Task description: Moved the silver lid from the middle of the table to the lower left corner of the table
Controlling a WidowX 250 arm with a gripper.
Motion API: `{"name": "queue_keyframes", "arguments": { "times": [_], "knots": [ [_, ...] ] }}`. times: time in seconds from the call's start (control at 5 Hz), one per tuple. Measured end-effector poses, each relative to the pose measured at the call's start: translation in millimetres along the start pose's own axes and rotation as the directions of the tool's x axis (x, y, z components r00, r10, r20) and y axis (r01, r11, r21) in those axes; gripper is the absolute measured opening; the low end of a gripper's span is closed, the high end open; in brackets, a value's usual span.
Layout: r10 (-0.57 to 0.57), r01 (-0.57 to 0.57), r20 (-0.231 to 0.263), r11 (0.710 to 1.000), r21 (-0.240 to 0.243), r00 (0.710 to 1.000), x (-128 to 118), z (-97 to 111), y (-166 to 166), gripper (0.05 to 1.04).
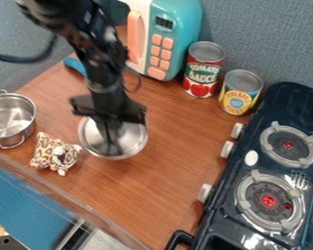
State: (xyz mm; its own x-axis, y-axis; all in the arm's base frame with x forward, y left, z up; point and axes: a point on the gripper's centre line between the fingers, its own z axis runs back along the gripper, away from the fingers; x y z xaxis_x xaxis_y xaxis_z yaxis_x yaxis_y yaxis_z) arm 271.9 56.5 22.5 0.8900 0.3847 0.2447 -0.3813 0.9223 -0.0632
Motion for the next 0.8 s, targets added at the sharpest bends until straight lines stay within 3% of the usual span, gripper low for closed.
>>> {"name": "queue_keyframes", "arguments": {
  "times": [0.2, 0.4, 0.8],
  "knots": [
    [0.089, -0.088, 0.020, 0.996, -0.010, 0.996, 3, 20, 35, 0.050],
    [0.237, -0.237, 0.026, 0.971, 0.002, 0.971, -1, 28, 88, 0.050],
    [0.399, -0.399, 0.016, 0.914, 0.069, 0.917, -4, 18, 156, 0.050]
  ]
}}
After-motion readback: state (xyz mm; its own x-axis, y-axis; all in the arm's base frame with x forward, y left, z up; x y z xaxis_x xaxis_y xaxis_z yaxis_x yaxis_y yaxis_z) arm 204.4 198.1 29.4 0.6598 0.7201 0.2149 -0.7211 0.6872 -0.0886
